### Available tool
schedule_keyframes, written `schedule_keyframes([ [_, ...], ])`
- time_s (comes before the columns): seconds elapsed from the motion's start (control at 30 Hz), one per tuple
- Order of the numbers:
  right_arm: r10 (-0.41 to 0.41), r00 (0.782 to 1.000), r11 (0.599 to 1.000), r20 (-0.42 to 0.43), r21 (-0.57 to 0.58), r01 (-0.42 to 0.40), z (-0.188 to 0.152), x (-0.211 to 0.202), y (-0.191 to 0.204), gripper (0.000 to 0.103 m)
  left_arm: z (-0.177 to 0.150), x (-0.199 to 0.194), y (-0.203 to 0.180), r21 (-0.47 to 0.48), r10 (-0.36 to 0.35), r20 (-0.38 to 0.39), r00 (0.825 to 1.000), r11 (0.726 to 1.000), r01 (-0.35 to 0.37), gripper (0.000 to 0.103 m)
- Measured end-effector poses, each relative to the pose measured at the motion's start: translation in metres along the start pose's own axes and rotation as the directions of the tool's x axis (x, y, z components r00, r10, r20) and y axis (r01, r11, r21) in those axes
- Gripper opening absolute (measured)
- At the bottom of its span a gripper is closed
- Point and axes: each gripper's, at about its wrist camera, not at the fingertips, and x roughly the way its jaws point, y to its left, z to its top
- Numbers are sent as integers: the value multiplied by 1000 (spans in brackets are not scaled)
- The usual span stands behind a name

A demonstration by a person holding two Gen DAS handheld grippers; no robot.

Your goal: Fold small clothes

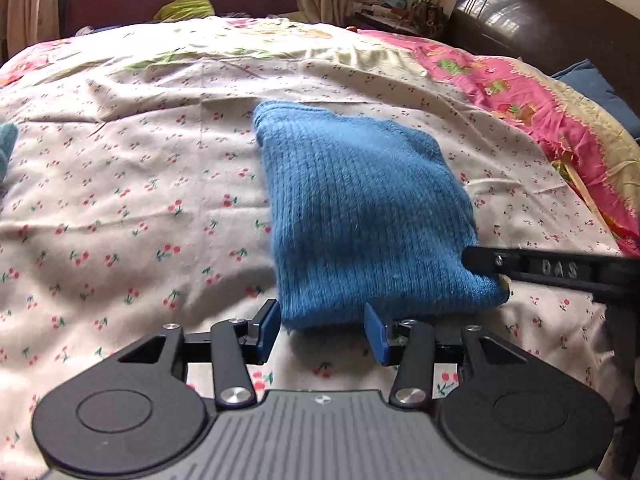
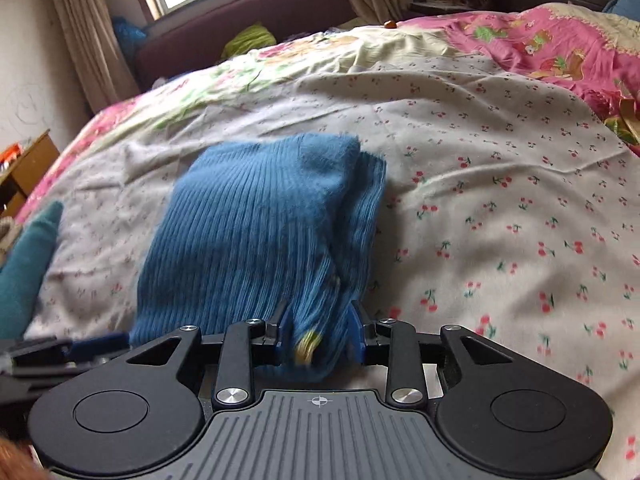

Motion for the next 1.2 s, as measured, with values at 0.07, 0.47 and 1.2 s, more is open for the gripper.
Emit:
schedule_keyframes([
  [0.07, -9, 1000, 1000, -12, 3, 9, -5, -1, 2, 30, -3, -2, -2, 9, 9, -3, 1000, 1000, -9, 56],
  [0.47, 56, 998, 998, -5, 33, -56, -16, -45, 16, 31, -12, -27, -9, 29, 8, 29, 1000, 1000, -9, 57],
  [1.2, -19, 996, 998, 85, -56, 24, -63, -66, 42, 72, -46, -40, -10, 46, 82, 14, 997, 995, -83, 72],
])
